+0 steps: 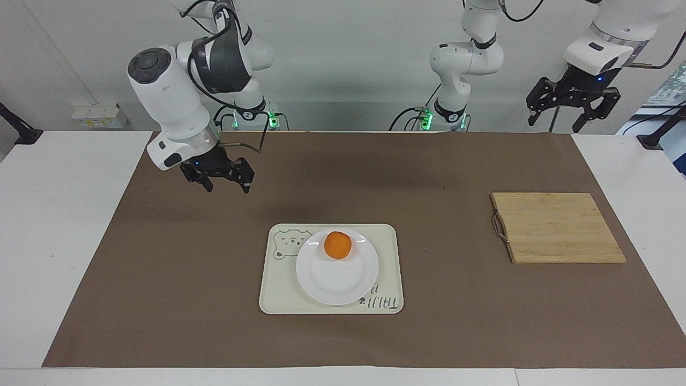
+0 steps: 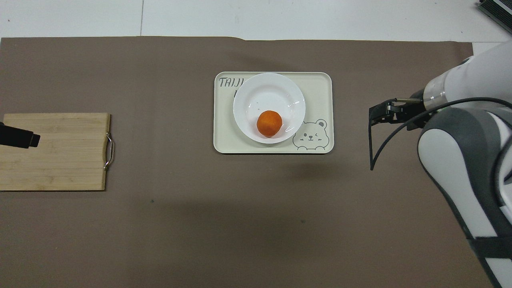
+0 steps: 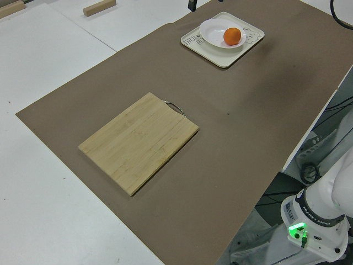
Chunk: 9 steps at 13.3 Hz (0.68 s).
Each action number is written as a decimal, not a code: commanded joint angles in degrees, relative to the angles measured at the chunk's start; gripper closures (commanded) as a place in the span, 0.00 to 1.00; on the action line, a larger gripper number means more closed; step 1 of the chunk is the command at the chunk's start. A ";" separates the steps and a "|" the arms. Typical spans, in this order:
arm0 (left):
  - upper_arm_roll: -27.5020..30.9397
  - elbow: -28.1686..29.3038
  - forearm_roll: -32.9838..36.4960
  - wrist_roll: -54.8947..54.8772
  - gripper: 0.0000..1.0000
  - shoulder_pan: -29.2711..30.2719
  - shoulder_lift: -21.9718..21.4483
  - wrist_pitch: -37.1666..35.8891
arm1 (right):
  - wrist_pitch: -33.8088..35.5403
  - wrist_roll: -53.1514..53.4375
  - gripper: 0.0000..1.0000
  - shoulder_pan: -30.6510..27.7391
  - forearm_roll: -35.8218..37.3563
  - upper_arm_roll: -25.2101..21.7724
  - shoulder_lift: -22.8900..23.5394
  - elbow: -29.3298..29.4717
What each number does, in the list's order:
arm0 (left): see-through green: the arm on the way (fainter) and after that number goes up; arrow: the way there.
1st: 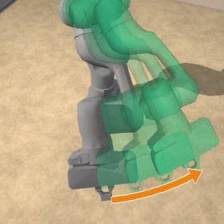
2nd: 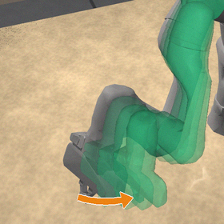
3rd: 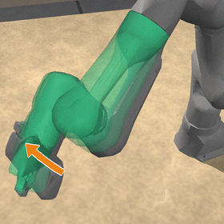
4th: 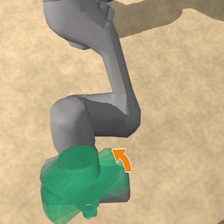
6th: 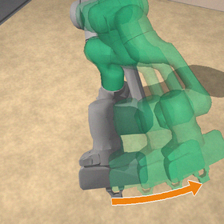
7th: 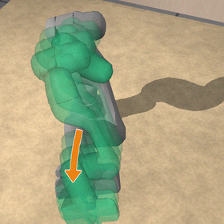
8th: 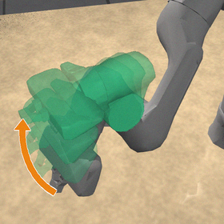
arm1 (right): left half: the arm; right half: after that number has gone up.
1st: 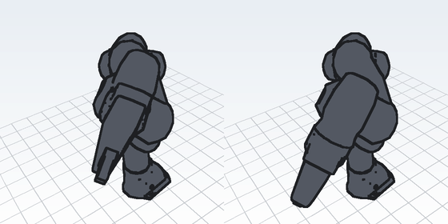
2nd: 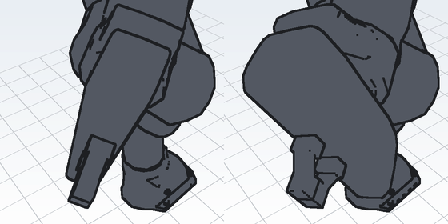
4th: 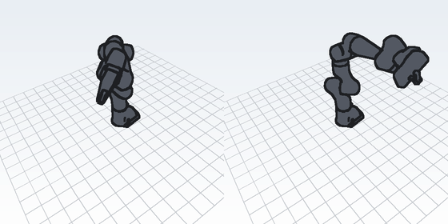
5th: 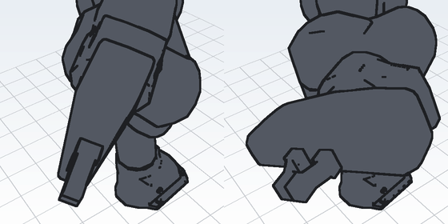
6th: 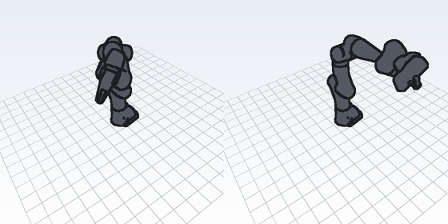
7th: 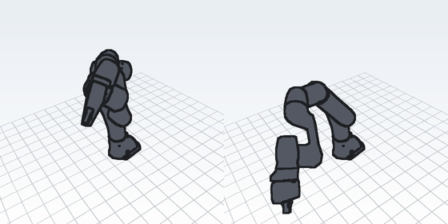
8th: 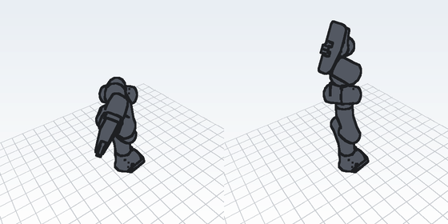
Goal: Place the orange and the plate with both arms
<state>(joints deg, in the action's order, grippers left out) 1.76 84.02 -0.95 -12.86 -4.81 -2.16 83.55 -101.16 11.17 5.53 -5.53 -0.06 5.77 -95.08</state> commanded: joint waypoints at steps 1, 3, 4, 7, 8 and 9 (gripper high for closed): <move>-0.71 -1.05 1.12 -0.59 0.00 0.86 0.05 -1.29 | 2.99 1.31 0.00 -1.92 1.40 0.15 -3.38 0.86; -0.71 -1.05 1.04 -0.59 0.00 0.77 0.05 -1.29 | 4.65 1.31 0.00 -2.81 1.40 -0.02 -5.85 0.94; -0.71 -1.05 1.04 -0.59 0.00 0.77 0.05 -1.11 | 5.44 1.40 0.00 -2.98 1.49 -0.20 -7.08 0.94; -0.71 -1.05 1.04 -0.33 0.00 0.77 0.05 -1.11 | 8.42 0.87 0.00 -5.70 1.49 -0.81 -9.10 1.99; -0.71 -1.05 0.95 -0.33 0.00 0.77 0.05 -1.02 | 10.87 0.79 0.00 -6.23 1.49 -1.25 -9.63 2.87; -0.71 -1.05 0.95 -0.33 0.00 0.77 0.05 -1.02 | 13.07 0.79 0.00 -6.59 1.66 -1.52 -10.16 3.75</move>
<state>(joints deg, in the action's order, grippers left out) 1.76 84.02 -0.95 -12.86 -4.81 -2.16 83.55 -91.65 11.18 -0.13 -5.31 -1.48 -3.26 -92.89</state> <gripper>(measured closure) 0.000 0.000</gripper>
